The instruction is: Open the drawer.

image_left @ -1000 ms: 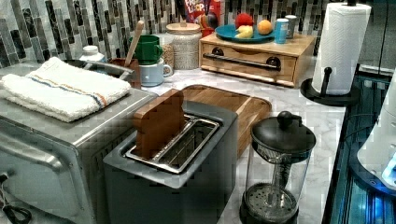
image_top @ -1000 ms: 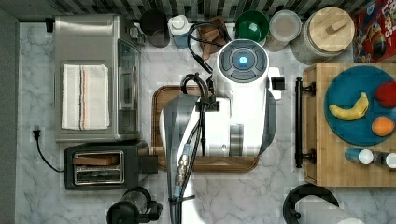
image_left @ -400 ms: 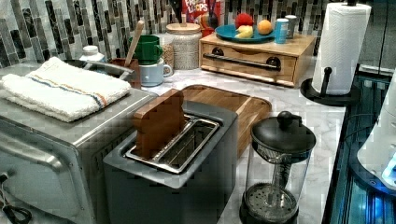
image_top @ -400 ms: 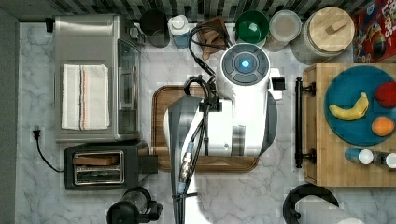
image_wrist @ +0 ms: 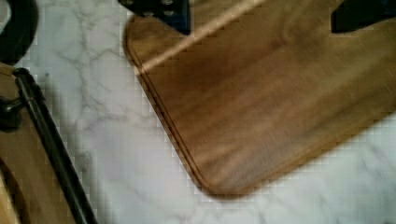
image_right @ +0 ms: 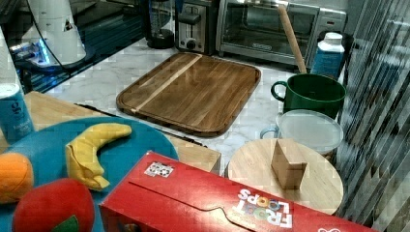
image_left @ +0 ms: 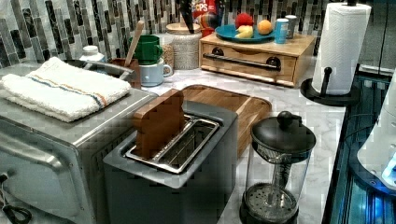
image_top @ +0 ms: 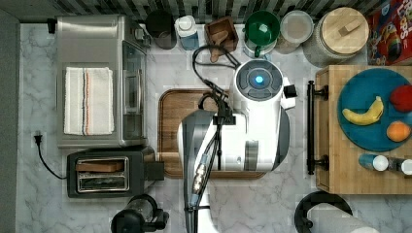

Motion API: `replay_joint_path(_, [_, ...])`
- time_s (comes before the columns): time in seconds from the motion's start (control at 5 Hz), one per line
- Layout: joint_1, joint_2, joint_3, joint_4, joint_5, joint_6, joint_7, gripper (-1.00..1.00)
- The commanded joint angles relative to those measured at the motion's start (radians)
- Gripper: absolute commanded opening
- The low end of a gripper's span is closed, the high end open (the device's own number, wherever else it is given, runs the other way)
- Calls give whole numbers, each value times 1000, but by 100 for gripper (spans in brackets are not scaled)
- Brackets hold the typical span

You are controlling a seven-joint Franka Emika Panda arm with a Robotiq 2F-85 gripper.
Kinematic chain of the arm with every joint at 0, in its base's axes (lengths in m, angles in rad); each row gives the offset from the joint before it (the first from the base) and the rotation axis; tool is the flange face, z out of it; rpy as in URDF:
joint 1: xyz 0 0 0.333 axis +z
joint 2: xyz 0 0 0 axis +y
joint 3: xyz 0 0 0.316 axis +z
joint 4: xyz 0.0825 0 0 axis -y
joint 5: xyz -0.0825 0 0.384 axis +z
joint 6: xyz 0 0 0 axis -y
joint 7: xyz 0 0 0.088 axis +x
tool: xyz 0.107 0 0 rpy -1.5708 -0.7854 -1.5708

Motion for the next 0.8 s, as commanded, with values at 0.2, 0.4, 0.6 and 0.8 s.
replay_joint_path(0.2, [-67, -82, -64, -23, -18, -23, -405, 100])
replay_joint_path(0.4, [-82, -80, -94, -35, -26, 5, -498, 100])
replay_joint_path(0.6, [-106, -67, -105, -28, -43, 15, -571, 100])
replay_joint_path(0.8, [-129, -60, -116, -57, -71, 89, -629, 100])
